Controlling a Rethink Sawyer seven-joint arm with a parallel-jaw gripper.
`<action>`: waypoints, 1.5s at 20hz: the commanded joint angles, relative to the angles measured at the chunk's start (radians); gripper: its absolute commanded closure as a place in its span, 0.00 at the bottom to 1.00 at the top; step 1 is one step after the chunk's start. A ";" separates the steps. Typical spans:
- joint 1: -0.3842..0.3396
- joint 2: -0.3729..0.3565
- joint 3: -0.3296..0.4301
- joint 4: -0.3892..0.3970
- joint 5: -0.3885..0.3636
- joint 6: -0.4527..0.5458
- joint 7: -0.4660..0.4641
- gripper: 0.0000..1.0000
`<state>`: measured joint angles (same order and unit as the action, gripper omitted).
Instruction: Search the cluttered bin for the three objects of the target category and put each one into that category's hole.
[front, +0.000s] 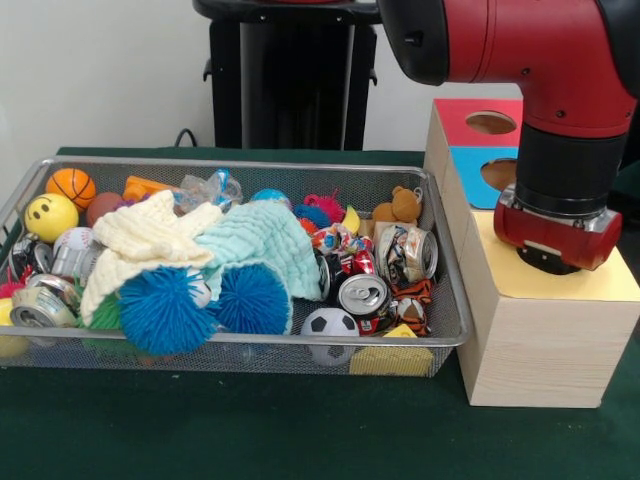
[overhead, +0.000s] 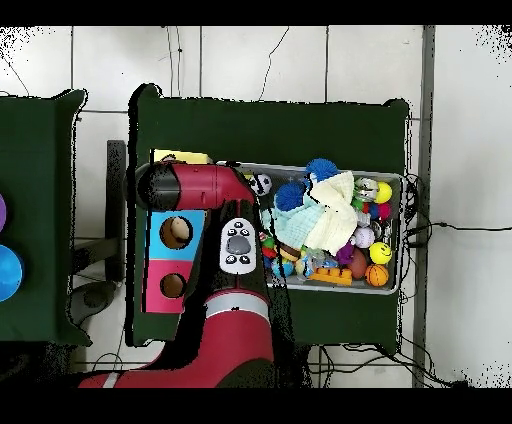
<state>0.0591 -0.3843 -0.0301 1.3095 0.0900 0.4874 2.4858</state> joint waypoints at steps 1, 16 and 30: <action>-0.051 0.058 0.042 -0.006 -0.010 -0.039 0.048 1.00; -0.055 0.060 0.045 -0.011 -0.023 -0.049 0.039 1.00; -0.065 0.072 0.049 -0.027 -0.033 -0.051 0.030 0.00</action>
<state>0.0510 -0.3859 -0.0216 1.3156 0.0715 0.5082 2.4858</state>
